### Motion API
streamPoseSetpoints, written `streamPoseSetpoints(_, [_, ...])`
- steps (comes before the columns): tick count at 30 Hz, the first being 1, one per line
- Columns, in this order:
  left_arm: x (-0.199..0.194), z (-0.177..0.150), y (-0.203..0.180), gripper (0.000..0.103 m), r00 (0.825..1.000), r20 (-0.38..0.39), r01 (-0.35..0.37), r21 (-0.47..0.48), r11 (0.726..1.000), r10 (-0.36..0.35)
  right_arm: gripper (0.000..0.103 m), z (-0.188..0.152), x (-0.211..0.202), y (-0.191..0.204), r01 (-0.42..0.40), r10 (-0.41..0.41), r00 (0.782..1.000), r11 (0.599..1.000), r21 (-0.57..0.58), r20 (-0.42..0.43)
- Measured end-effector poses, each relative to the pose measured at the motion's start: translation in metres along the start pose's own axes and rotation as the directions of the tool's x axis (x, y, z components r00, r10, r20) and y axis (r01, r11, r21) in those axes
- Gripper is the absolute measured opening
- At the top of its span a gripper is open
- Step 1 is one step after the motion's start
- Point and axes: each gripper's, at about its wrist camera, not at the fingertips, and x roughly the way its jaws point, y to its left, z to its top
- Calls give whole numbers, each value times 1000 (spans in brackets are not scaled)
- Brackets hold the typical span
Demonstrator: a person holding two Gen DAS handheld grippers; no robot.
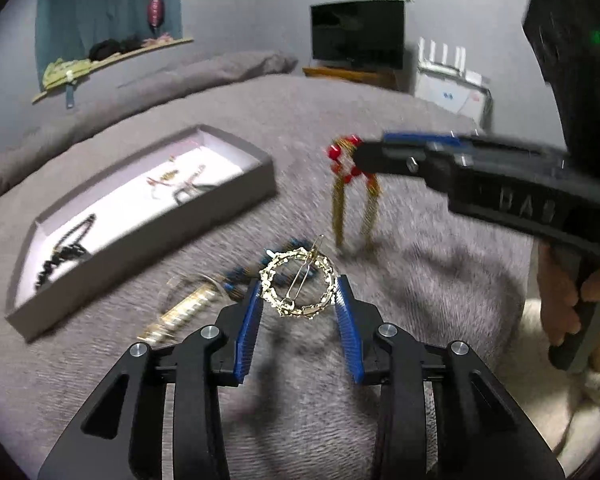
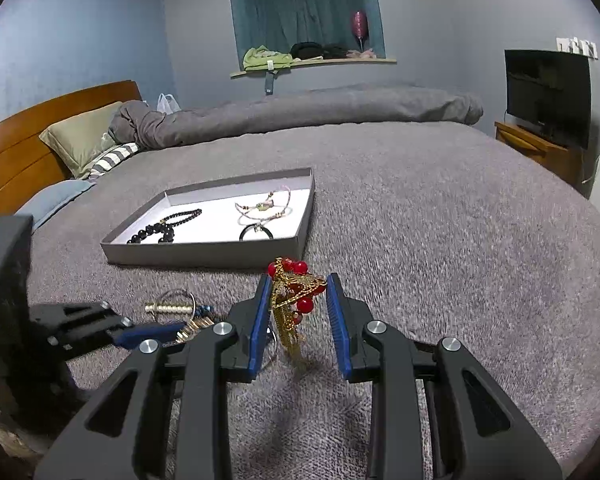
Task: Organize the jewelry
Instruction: 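Grasp the gold ring with the left tool while the right tool carries the tassel ornament, then place the gold ring and tassel ornament in the tray and open both tools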
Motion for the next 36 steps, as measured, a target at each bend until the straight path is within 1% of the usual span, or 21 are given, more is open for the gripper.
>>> streamPoseSetpoints(1, [-3,3,4,39,1000,6,-7,-9,1000,7,28,0,0,0,0,0,1000,1000,0,0])
streamPoseSetpoints(2, [-5,6,9,39,1000,10,-13,-17,1000,14,28,4,0,1,-2,2,1000,1000,-3,4])
streamPoseSetpoints(3, [-9,11,16,39,999,18,-26,-29,999,26,28,14,-1,7,-3,3,1000,1000,-15,21])
streamPoseSetpoints(4, [-14,16,25,39,999,29,-41,-43,998,42,28,14,-1,7,-3,3,1000,1000,-15,21])
streamPoseSetpoints(7, [-25,26,48,39,995,52,-77,-82,994,81,28,40,2,18,-5,8,998,999,-41,60])
streamPoseSetpoints(11, [-33,39,80,39,990,58,-121,-132,984,130,28,68,17,30,-34,38,996,998,-53,77])
streamPoseSetpoints(16, [-38,55,128,39,975,73,-192,-192,963,209,28,86,43,46,-56,61,996,995,-77,66])
streamPoseSetpoints(18, [-36,60,143,39,969,66,-220,-200,955,237,28,87,46,48,-59,64,996,995,-80,60])
streamPoseSetpoints(19, [-33,63,153,39,966,59,-235,-205,950,251,28,91,62,55,-70,74,997,994,-88,39])
streamPoseSetpoints(21, [-26,69,170,39,963,46,-249,-217,944,265,28,93,77,60,-79,81,997,992,-94,16])
streamPoseSetpoints(25, [-4,80,198,39,963,4,-260,-238,936,268,28,91,110,70,-97,94,995,990,-101,-38])
streamPoseSetpoints(31, [38,79,229,39,951,-106,-308,-227,924,290,28,84,145,77,-125,112,986,987,-102,-123])
streamPoseSetpoints(36, [64,74,247,39,943,-205,-307,-231,923,262,28,74,164,83,-141,116,975,982,-124,-188])
